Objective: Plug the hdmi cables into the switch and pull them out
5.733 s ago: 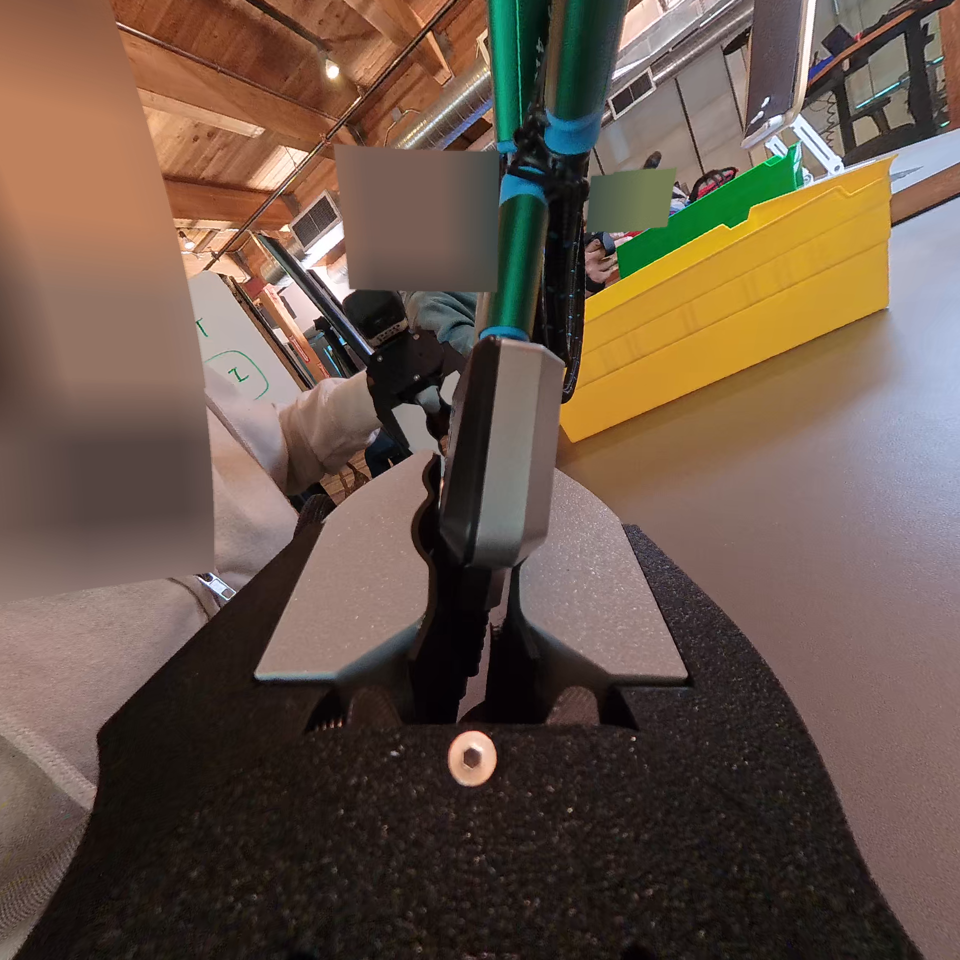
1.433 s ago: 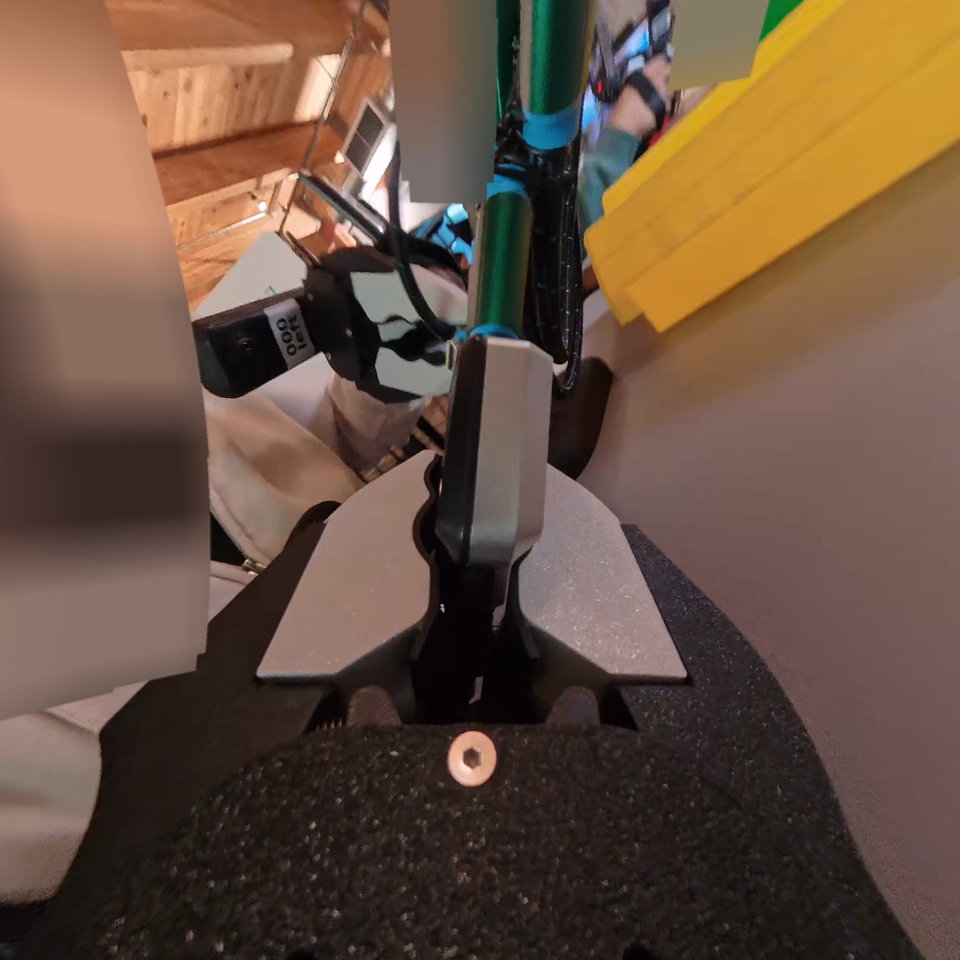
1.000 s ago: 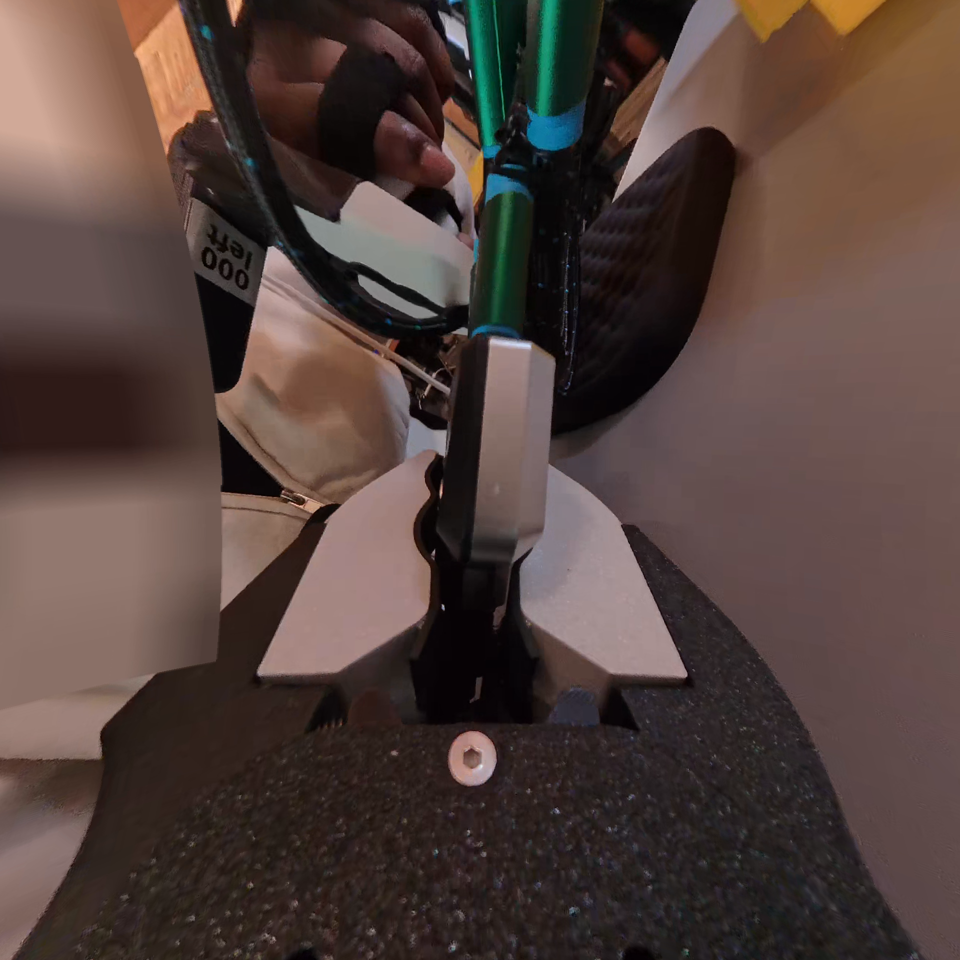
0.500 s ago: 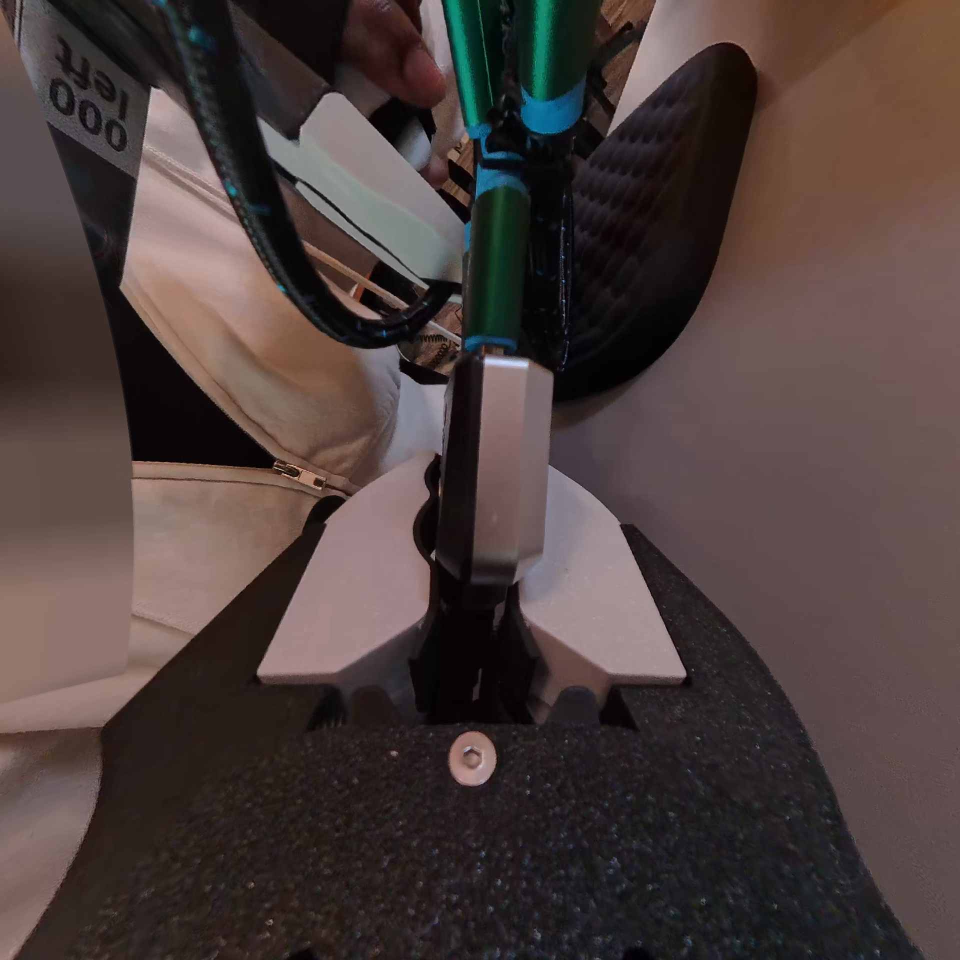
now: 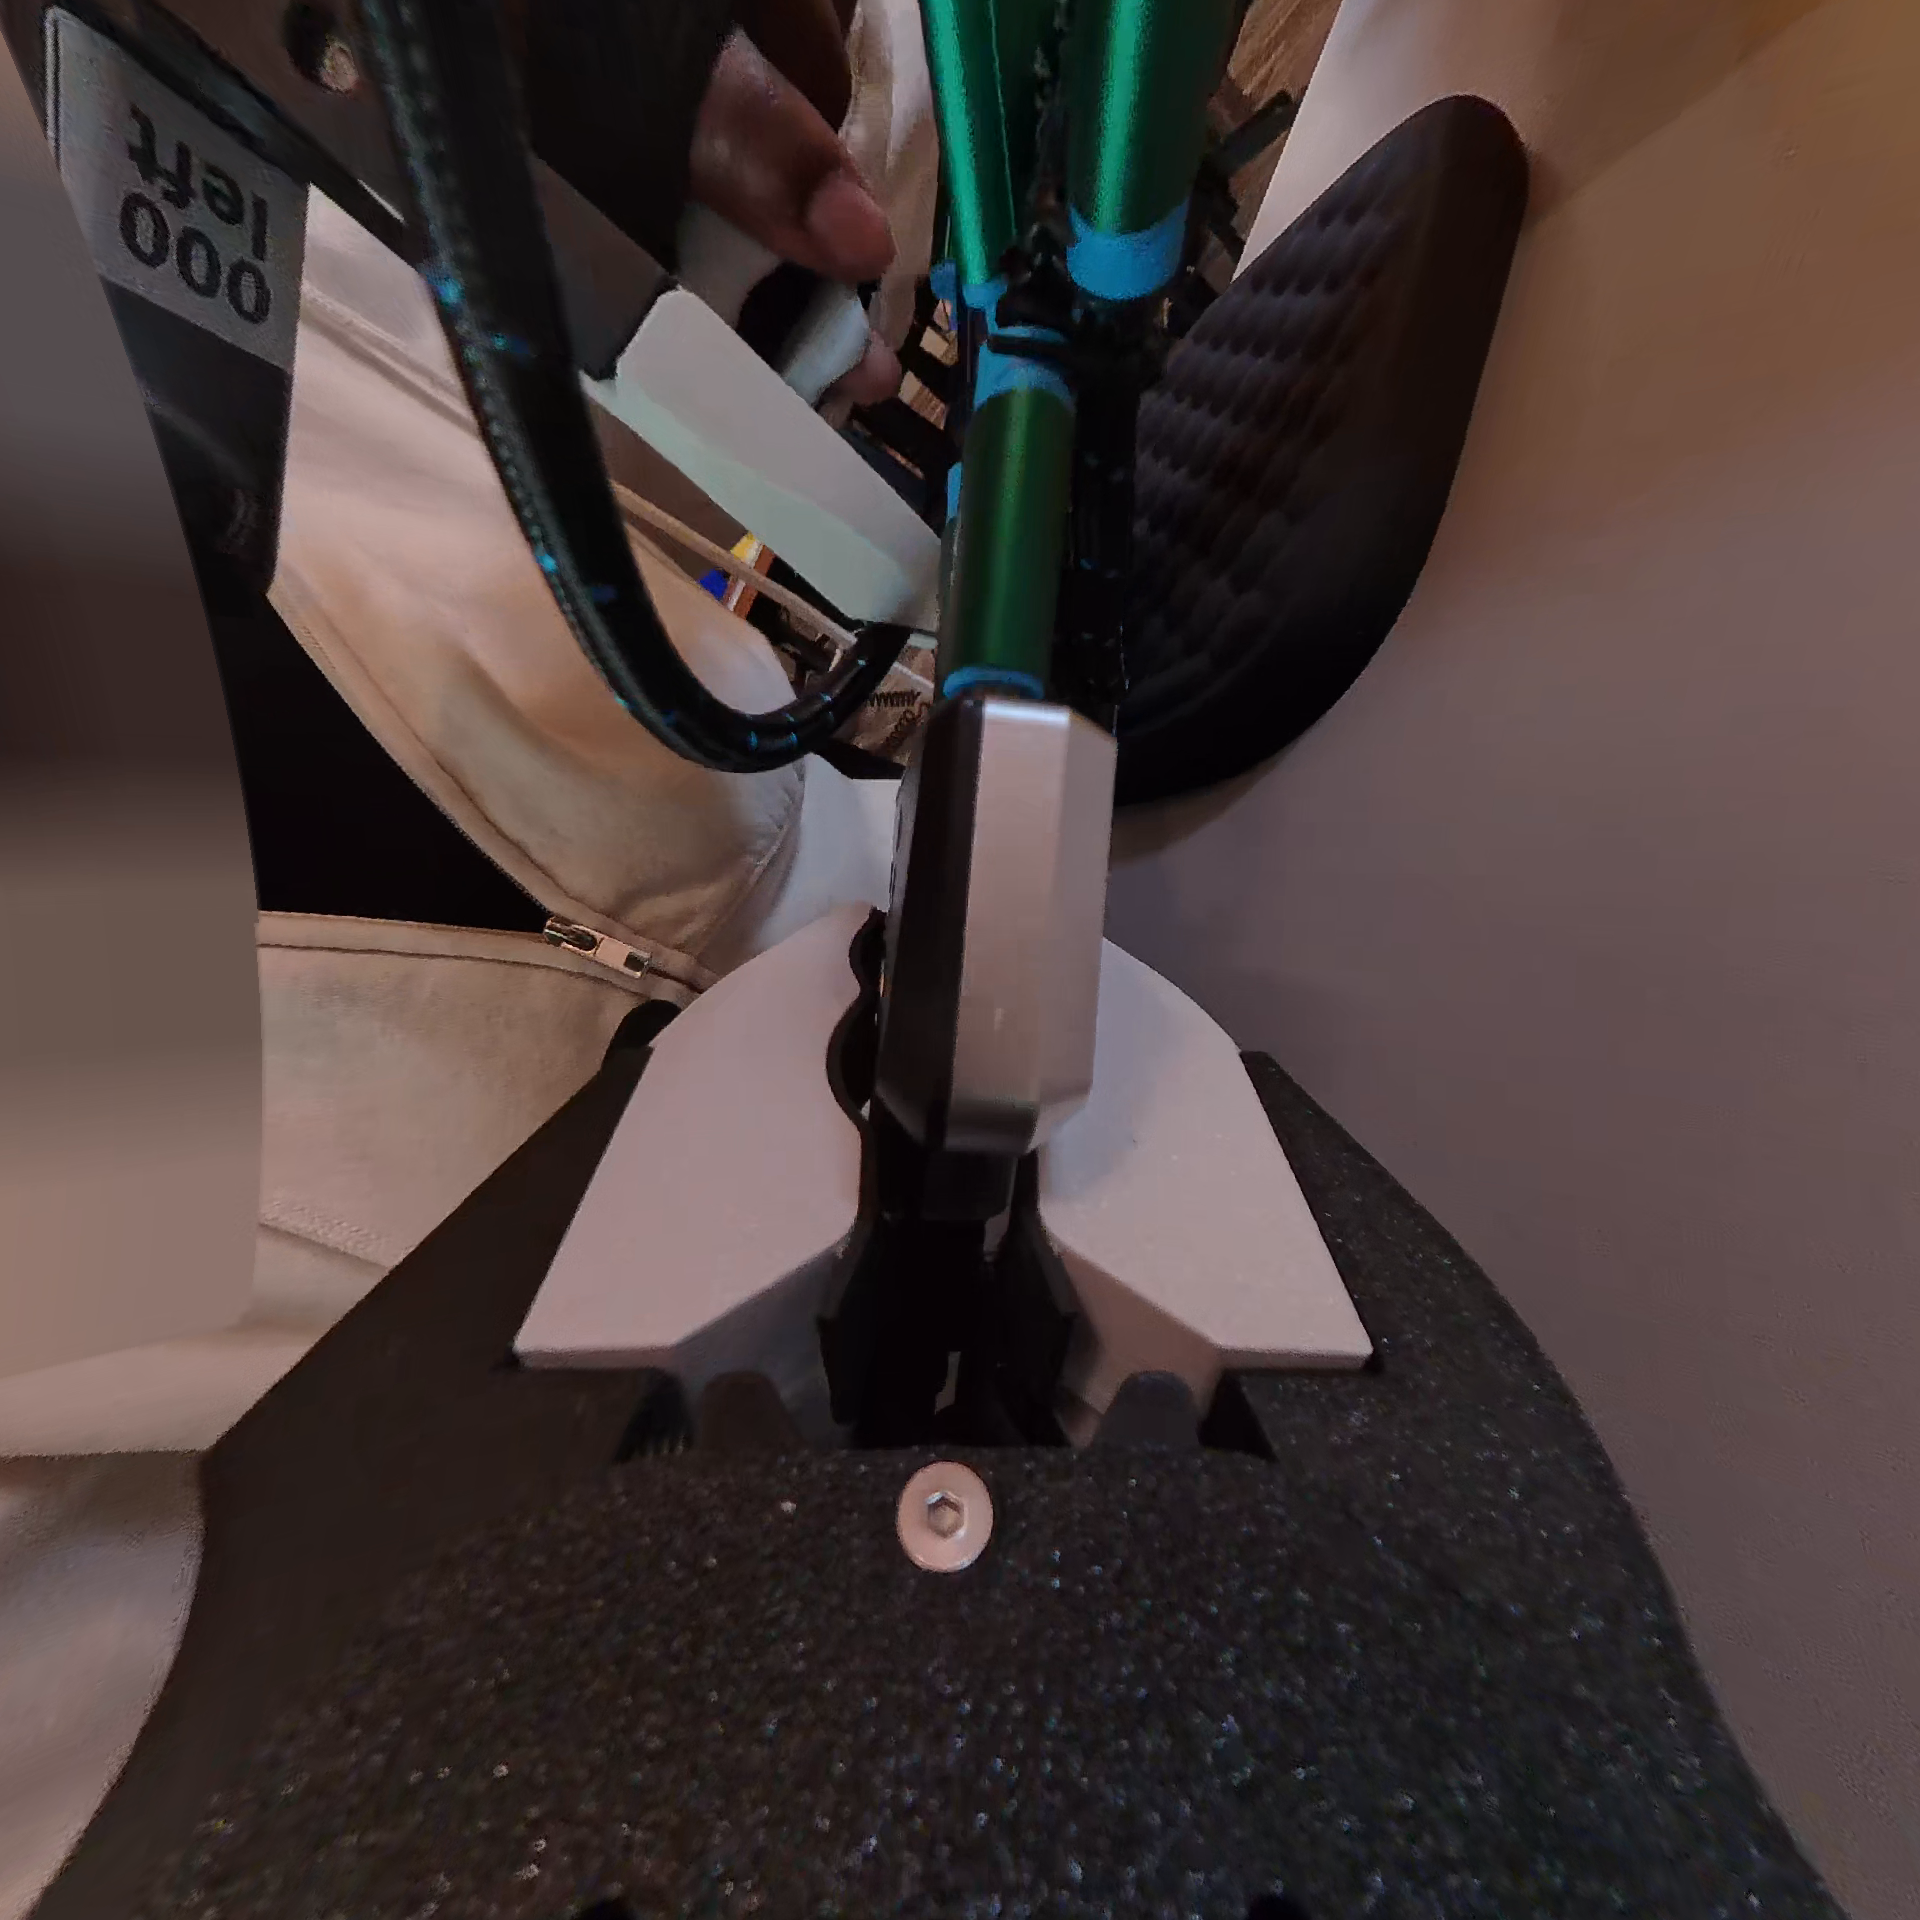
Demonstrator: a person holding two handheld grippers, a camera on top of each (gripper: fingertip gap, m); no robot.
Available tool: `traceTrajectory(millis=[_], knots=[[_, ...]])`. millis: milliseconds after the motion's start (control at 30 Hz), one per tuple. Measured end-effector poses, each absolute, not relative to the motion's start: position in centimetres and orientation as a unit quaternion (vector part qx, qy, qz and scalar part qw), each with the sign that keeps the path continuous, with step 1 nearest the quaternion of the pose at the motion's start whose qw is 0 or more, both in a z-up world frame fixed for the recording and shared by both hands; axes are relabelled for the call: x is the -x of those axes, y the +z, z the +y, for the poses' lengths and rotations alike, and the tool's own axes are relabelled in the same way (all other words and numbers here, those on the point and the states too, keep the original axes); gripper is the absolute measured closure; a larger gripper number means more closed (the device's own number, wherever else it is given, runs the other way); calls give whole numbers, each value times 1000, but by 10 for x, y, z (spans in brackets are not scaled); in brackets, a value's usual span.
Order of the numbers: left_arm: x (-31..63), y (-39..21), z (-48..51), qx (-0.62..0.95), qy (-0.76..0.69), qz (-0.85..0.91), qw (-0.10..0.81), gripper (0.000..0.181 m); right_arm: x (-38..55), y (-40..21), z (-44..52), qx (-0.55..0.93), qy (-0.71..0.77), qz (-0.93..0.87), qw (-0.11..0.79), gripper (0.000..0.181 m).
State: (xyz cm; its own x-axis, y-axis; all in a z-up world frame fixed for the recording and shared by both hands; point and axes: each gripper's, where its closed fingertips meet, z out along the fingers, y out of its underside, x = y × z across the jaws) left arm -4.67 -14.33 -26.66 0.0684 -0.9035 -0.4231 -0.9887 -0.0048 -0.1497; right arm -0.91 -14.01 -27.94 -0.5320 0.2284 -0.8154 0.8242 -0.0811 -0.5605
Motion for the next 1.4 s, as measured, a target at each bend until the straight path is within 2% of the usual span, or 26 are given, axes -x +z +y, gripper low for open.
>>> traceTrajectory(millis=[267, 433, 533, 633, 733, 800, 900, 1000, 1067, 1233, 1400], knots=[[51, -268, -137, 712, 121, 662, 199, 164, 25, -275, -136, -445, -637, 593, 211, 160], [55, -261, -125, 706, 152, 647, 246, 161, 31, -271, -132, -450, -674, 559, 177, 159], [64, -215, -105, 728, 197, 556, 350, 152, 37, -246, -116, -430, -719, 532, 121, 158], [84, -147, -101, 728, 204, 384, 530, 140, 38, -240, -91, -434, -722, 538, 28, 158], [99, -106, -113, 682, 41, 128, 719, 141, 36, -226, -71, -422, -754, 502, -31, 158], [100, -108, -116, 626, -90, 12, 775, 141, 34, -211, -62, -405, -776, 479, -64, 158], [90, -133, -96, 616, -164, -42, 769, 146, 30, -195, -55, -385, -791, 462, -107, 158], [74, -137, -74, 617, -166, -22, 769, 164, 28, -188, -57, -378, -793, 462, -121, 158], [60, -140, -63, 635, -165, 17, 754, 169, 27, -188, -59, -378, -788, 470, -128, 158], [47, -142, -53, 637, -195, 64, 743, 165, 26, -187, -62, -370, -795, 466, -122, 158], [40, -144, -53, 619, -284, 60, 730, 161, 23, -185, -66, -352, -809, 459, -104, 158]])
